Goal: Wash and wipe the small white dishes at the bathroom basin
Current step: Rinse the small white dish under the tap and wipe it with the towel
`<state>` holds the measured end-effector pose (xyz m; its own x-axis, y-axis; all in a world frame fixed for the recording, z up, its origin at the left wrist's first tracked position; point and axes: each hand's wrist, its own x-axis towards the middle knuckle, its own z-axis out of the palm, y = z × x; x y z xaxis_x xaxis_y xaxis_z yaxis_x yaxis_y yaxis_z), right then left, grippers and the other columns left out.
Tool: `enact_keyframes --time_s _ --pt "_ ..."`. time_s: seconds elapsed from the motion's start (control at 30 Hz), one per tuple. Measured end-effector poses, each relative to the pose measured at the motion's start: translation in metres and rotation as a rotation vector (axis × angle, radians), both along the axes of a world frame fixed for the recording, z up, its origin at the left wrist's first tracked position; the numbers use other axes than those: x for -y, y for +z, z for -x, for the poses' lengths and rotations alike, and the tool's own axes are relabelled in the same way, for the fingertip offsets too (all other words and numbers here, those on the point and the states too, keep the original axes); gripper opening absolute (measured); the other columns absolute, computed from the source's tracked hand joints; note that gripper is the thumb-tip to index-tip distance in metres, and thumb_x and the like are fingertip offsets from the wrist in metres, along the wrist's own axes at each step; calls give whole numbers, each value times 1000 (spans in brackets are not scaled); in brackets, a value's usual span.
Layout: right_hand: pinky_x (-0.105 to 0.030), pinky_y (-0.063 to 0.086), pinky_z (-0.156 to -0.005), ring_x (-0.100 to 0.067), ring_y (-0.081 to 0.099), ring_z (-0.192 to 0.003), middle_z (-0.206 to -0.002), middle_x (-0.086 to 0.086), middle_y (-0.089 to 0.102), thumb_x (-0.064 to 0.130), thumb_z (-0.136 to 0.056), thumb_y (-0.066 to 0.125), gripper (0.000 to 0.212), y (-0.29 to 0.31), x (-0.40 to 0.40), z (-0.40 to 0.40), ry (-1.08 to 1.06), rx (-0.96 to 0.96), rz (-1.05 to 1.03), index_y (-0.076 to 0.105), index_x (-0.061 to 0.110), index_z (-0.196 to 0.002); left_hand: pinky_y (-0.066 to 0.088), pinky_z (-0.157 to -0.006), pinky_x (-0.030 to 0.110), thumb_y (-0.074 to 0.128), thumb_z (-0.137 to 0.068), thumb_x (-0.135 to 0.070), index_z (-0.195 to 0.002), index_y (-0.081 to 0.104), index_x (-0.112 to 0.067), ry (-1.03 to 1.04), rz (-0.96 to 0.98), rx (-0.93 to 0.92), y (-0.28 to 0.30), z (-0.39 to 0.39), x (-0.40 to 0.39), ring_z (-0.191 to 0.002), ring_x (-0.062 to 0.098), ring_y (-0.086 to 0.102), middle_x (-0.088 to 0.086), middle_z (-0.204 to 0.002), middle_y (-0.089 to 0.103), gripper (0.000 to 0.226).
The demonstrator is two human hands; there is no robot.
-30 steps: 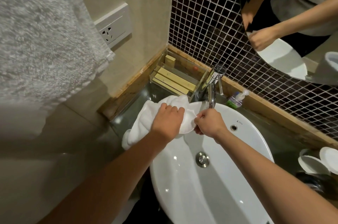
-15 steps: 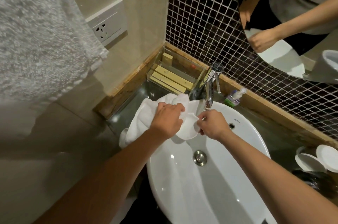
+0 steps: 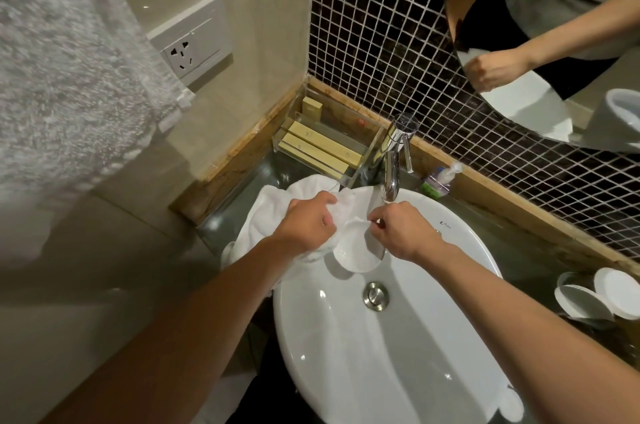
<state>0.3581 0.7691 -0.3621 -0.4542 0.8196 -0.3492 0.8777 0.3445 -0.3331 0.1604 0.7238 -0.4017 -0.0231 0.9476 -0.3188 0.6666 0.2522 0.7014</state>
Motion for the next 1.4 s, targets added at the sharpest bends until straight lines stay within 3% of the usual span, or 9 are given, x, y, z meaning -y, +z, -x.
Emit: enact_keyframes --time_s 0.1,0.17,0.4,0.57,0.7,0.83,1.0,1.23,1.4 --pt "-37 53 -71 -30 64 -80 -95 -12 76 12 -92 55 24 0 2 2 -8 -6 -2 78 10 -95 38 -94 39 60 -82 -45 -129 50 -33 -138 69 -152 -2 -1 -3 -99 20 42 -7 -98 62 49" --pt "-37 54 -73 -31 65 -83 -97 -12 76 13 -92 54 24 -1 4 6 -11 -9 8 78 11 -96 36 -95 40 55 -88 -45 -120 58 -30 -214 27 -304 -4 -2 -5 -98 20 41 -3 -105 63 35" --pt "-38 54 -87 -31 66 -97 -110 -12 75 14 -94 55 28 -5 5 8 -48 -23 56 78 14 -110 35 -93 33 57 -91 -38 -106 68 -30 5 -403 -383 3 -16 -7 -92 13 46 -5 -101 60 20" --pt "-34 51 -82 -32 66 -94 -105 -13 76 12 -94 53 30 -8 8 5 -57 -48 50 77 17 -113 13 -111 42 55 -90 -43 -118 63 -31 -269 -310 -452 4 -25 -8 -109 20 54 -1 -112 67 31" --pt "-35 50 -79 -31 66 -93 -99 -9 77 15 -93 55 25 -8 10 5 -84 -89 46 77 16 -105 9 -110 40 54 -90 -41 -115 59 -28 -289 -291 -522 0 -25 -5 -105 21 56 2 -104 69 28" --pt "-32 44 -65 -24 63 -79 -77 2 69 24 -93 59 12 -11 14 4 -239 -211 84 70 22 -87 24 -102 35 58 -87 -38 -103 66 -27 -128 -339 -437 0 -22 -4 -94 23 58 2 -91 71 20" --pt "-48 62 -69 -30 71 -73 -77 -8 74 20 -87 66 9 -10 19 2 -437 -360 259 61 18 -94 47 -88 38 61 -86 -41 -109 64 -30 70 -244 -259 4 -15 -4 -94 25 56 1 -98 70 26" --pt "-34 60 -50 -26 72 -52 -86 -18 71 6 -84 69 8 -6 15 6 -694 -464 413 68 8 -91 51 -79 34 55 -93 -30 -116 65 -28 13 -417 -366 14 -23 1 -92 19 57 0 -107 64 25" --pt "-33 58 -49 -31 70 -53 -81 -22 70 -2 -81 73 10 -8 15 5 -778 -512 501 68 -3 -88 42 -76 30 58 -92 -27 -115 66 -26 -257 -512 -458 19 -30 5 -95 20 49 1 -108 56 24"
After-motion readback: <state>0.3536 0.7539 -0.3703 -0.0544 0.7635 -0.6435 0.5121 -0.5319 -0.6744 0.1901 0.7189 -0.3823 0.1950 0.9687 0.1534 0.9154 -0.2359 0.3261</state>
